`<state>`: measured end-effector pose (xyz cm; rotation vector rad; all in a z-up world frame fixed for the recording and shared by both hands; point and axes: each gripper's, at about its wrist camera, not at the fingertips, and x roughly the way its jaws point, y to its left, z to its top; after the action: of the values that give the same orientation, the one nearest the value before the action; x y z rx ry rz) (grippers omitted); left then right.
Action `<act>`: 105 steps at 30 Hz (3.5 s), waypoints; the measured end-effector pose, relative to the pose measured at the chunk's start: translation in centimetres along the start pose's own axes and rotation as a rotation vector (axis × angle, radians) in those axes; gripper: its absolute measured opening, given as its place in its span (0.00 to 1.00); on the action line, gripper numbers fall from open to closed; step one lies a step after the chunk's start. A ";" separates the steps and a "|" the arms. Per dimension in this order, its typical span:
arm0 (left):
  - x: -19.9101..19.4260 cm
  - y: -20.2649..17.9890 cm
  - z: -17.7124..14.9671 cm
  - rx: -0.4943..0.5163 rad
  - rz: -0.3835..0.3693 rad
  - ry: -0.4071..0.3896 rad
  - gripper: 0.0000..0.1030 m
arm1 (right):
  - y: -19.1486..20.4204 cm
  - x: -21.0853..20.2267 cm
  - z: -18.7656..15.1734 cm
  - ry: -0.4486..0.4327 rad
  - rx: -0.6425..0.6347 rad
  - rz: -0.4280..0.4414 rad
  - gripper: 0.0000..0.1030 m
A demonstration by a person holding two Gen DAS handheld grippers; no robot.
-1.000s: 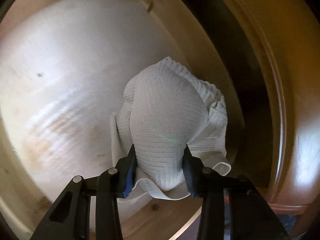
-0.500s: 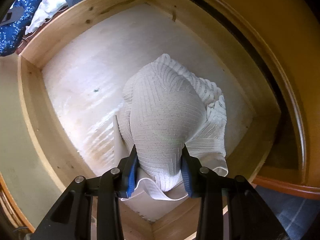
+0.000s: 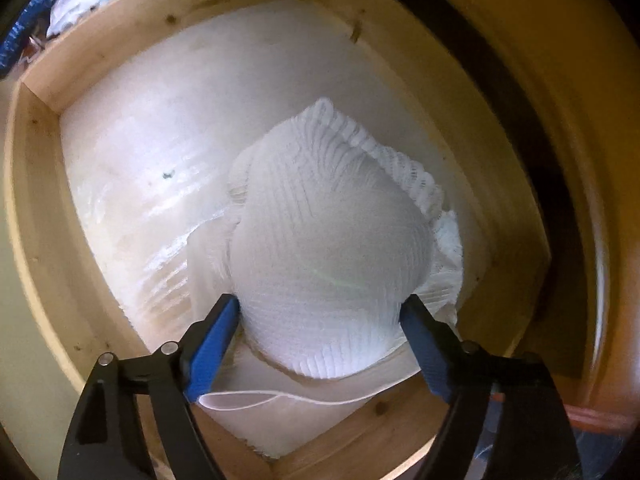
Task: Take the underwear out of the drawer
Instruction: 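Lift the beige bra with the right gripper while the left gripper holds the blue underwear, then carry the blue underwear over the white box and release it with the left gripper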
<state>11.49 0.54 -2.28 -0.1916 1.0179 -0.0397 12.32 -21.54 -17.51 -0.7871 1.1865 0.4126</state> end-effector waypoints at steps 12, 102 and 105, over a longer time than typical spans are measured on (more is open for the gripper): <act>0.1 -0.3 0.0 0.002 0.003 0.001 0.29 | -0.9 0.8 1.2 0.023 -0.001 0.061 0.53; -23.0 -12.2 15.3 0.402 -0.097 -0.448 0.29 | -1.3 -13.5 -10.1 -0.239 0.876 0.190 0.20; -21.9 -13.8 16.7 0.427 -0.095 -0.434 0.29 | -1.2 -13.5 -10.2 -0.245 0.874 0.200 0.20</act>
<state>14.91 -7.96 27.07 0.1395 0.5483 -0.2877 1.76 -28.33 -6.14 0.1362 1.0716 0.1124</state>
